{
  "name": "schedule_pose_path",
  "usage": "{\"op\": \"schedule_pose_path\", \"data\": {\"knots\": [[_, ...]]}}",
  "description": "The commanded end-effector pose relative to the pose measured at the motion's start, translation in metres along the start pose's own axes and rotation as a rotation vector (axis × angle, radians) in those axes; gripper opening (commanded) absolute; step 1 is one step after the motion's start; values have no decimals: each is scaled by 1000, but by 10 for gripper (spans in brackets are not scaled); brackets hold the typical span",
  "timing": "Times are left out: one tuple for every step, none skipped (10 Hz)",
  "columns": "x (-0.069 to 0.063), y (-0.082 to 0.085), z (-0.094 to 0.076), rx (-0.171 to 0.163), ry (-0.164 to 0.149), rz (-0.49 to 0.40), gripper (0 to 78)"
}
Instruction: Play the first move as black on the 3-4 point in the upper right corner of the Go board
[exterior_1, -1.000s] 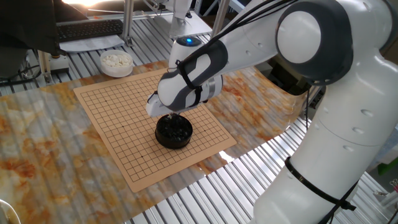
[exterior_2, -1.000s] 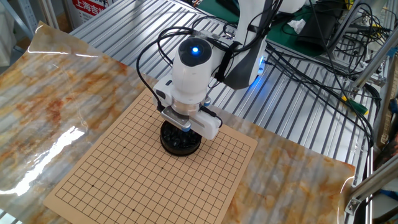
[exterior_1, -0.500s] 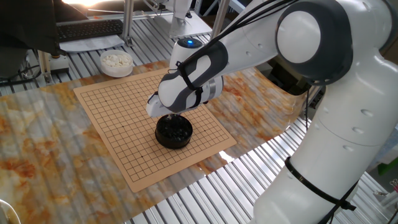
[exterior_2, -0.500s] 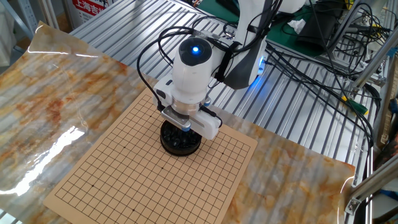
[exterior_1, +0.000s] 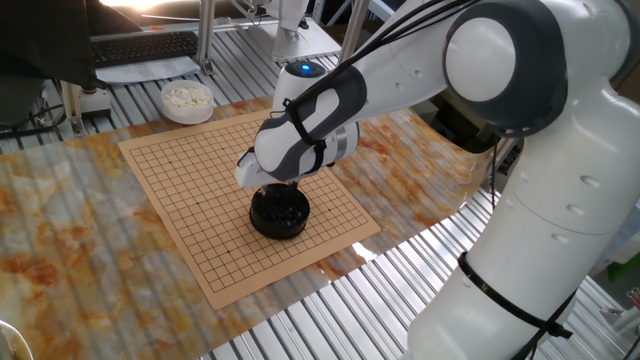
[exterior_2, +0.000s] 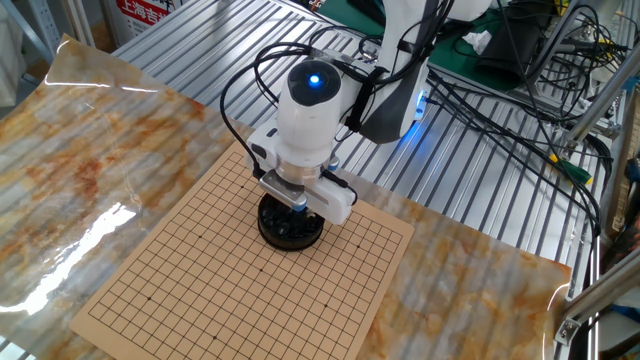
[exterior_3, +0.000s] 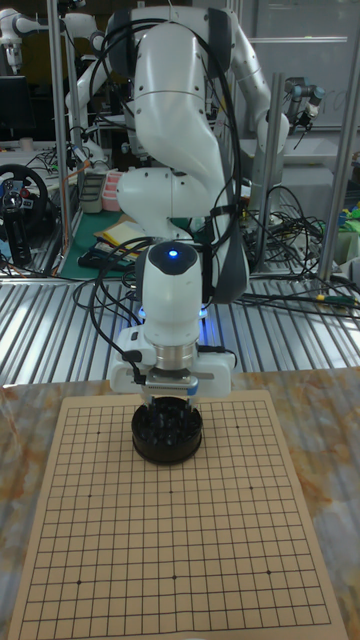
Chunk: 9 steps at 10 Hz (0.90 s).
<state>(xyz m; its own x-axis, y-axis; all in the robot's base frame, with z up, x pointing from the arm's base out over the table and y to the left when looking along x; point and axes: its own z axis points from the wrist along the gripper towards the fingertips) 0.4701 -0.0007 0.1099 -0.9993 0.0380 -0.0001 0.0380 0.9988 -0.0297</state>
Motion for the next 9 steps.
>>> {"op": "schedule_pose_path", "data": {"knots": [[-1,0,-1,-1,-3,0,774],[-1,0,-1,-1,-3,0,774],[-1,0,-1,-1,-3,0,774],[-1,0,-1,-1,-3,0,774],[-1,0,-1,-1,-3,0,774],[-1,0,-1,-1,-3,0,774],[-1,0,-1,-1,-3,0,774],[-1,0,-1,-1,-3,0,774],[3,-2,1,26,-11,-20,774]]}}
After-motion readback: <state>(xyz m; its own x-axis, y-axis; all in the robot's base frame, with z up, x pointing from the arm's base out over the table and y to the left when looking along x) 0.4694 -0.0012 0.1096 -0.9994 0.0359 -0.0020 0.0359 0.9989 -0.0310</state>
